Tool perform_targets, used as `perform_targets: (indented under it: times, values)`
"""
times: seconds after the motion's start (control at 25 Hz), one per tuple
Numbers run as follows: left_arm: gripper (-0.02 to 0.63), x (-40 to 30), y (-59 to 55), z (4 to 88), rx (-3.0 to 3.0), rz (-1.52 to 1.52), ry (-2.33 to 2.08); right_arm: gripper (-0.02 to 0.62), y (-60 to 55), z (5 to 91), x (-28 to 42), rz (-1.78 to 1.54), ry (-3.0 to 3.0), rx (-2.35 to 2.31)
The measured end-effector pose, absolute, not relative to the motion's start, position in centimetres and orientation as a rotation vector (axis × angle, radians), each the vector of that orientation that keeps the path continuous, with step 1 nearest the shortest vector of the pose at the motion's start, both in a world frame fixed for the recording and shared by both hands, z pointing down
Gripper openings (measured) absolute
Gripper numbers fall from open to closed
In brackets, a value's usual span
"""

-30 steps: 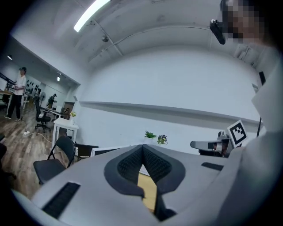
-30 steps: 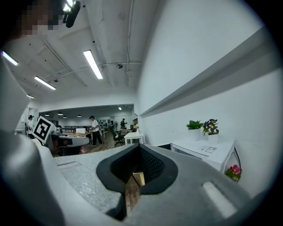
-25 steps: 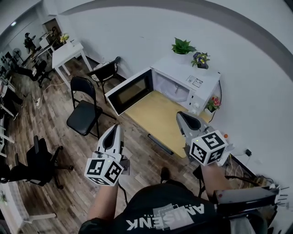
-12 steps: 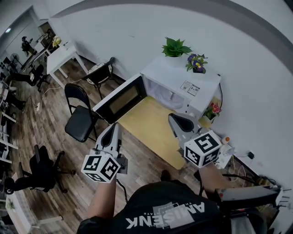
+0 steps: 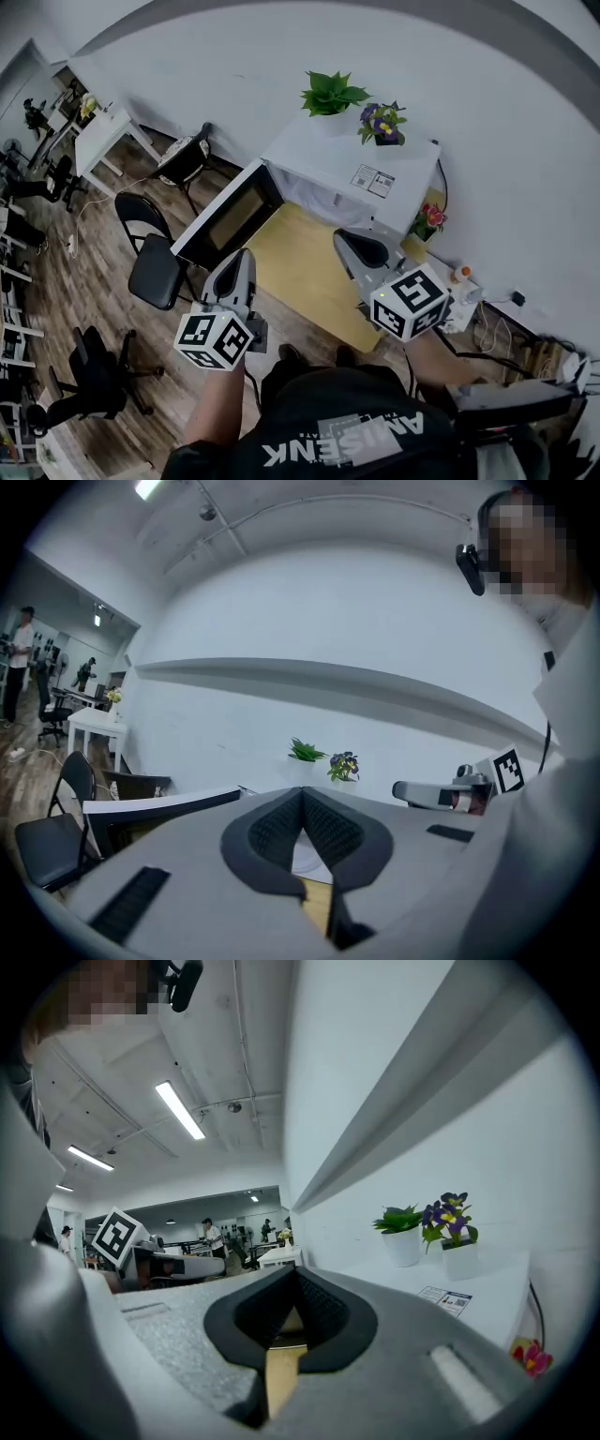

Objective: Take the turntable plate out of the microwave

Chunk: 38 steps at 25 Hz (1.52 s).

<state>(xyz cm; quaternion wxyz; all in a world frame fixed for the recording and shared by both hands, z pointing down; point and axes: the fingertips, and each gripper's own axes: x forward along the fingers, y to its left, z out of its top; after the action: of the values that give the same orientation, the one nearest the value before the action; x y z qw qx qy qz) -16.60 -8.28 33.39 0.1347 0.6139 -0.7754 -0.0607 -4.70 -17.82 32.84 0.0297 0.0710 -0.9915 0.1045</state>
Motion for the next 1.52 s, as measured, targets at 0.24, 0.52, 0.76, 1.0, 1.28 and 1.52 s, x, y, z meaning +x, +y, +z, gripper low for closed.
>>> perform_targets:
  times: [0.24,0.52,0.76,1.0,1.28,1.52]
  values:
    - [0.002,-18.5,-12.8,35.3,1.904,-0.148,-2.106,0.005,-20.0,33.8,-6.2,0.327,-3.018,0.418]
    - [0.002,-22.7,-18.1,36.0,2.089,0.008,-1.982,0.005,-22.4,35.1,-8.6,0.372,-2.935,0.699]
    - [0.002,-25.4,-21.1,37.2,2.157,0.01,-1.839,0.017,-23.9,35.5,-10.1,0.374,-2.89,0.9]
    - [0.002,-25.7,-23.0,38.0,2.24,0.068,-1.713,0.029,-24.3,35.0,-10.8,0.426,-2.874,1.056]
    - [0.058,-25.1,-24.1,40.4,2.284,0.056,-1.513,0.084,-24.2,37.6,-11.1,0.469,-2.766,1.153]
    - [0.121,-25.5,-24.7,42.4,2.285,-0.044,-1.401,0.121,-24.6,41.2,-10.6,0.687,-2.713,1.261]
